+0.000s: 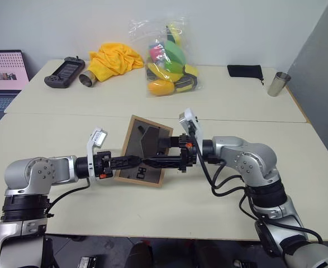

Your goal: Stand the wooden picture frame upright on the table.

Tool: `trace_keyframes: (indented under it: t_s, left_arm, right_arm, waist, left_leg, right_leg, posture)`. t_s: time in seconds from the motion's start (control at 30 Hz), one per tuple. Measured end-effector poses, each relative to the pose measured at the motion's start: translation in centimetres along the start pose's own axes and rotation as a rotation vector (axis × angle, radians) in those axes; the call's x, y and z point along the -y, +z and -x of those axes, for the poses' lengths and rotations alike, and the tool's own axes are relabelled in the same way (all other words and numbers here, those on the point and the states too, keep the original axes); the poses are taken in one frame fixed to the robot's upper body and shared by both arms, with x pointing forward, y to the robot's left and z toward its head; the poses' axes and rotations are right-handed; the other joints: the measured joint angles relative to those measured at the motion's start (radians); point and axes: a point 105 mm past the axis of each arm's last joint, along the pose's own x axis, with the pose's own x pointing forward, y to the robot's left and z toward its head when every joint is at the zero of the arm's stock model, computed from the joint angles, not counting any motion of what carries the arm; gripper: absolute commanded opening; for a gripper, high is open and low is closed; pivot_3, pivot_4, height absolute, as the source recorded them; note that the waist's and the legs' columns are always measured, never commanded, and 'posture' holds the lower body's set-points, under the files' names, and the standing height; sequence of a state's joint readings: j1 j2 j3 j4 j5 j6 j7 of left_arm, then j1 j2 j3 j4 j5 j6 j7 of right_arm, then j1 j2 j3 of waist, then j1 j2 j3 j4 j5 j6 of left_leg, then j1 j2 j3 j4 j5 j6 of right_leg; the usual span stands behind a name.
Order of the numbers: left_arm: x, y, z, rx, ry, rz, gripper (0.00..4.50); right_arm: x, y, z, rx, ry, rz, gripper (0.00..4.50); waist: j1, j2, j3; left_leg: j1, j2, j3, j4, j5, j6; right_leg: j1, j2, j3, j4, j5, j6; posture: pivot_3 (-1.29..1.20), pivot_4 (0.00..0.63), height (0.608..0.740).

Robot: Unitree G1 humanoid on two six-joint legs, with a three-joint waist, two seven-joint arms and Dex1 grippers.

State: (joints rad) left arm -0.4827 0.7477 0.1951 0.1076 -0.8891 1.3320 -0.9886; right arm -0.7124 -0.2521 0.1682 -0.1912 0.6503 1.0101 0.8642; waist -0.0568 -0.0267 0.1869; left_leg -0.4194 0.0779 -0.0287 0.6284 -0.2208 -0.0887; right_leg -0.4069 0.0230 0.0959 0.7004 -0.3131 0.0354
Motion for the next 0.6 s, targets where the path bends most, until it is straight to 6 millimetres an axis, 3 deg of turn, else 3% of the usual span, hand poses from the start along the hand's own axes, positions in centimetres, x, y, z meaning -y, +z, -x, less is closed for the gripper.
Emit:
trace_keyframes:
  t_s: [0.1,0.13,0.23,0.37,0.47,0.6]
  left_arm:
    - [-0.2,-0.3,0.2,0.007,0.013,0.049,1.29]
    - [-0.1,-0.4,0.5,0.012,0.009,0.090,1.29]
    - [0.1,-0.4,1.0,0.017,0.007,0.132,1.29]
    - [0.5,-1.3,0.9,-0.005,-0.053,0.261,1.29]
    - [0.7,-1.2,1.0,0.012,-0.086,0.302,1.29]
    - [1.1,-1.1,0.8,0.030,-0.122,0.339,1.29]
  right_arm:
    - [1.9,-1.1,2.9,-0.066,-0.135,0.104,4.48]
    - [3.2,-1.9,5.1,-0.113,-0.238,0.201,4.48]
    - [4.6,-2.1,7.0,-0.156,-0.334,0.400,4.48]
    - [6.7,-2.4,9.3,-0.320,-0.463,1.108,4.48]
    - [6.0,-3.5,8.2,-0.314,-0.369,1.491,4.48]
    - [4.3,-4.1,4.9,-0.163,-0.240,1.683,4.48]
  waist:
    - [0.002,0.000,0.000]
    - [0.007,0.000,0.000]
    - [0.004,0.000,0.000]
    - [-0.004,-0.001,0.000]
    - [-0.011,-0.001,0.000]
    - [-0.013,-0.001,0.000]
  left_leg:
    - [-0.001,0.000,0.000,0.000,0.000,0.000]
    - [-0.001,-0.001,0.000,0.001,0.000,0.000]
    - [-0.001,-0.001,0.000,0.000,0.000,0.000]
    - [-0.001,-0.001,0.001,0.000,0.000,0.000]
    - [0.001,0.000,0.002,0.000,0.000,0.000]
    - [0.002,0.000,0.001,0.002,0.001,-0.001]
  right_leg:
    - [0.000,0.000,0.000,-0.001,0.000,0.000]
    - [0.000,-0.001,0.000,-0.002,0.000,0.001]
    - [0.000,0.000,0.000,-0.003,0.000,0.001]
    - [0.000,-0.001,0.001,-0.002,0.000,0.001]
    - [0.000,0.000,0.002,0.000,0.000,0.001]
    - [0.000,-0.001,0.002,0.006,0.000,0.000]
  posture:
    - [0.00,0.150,0.740]
    - [0.00,0.150,0.740]
    - [0.00,0.150,0.740]
    - [0.00,0.150,0.740]
    - [0.00,0.150,0.740]
    - [0.00,0.150,0.740]
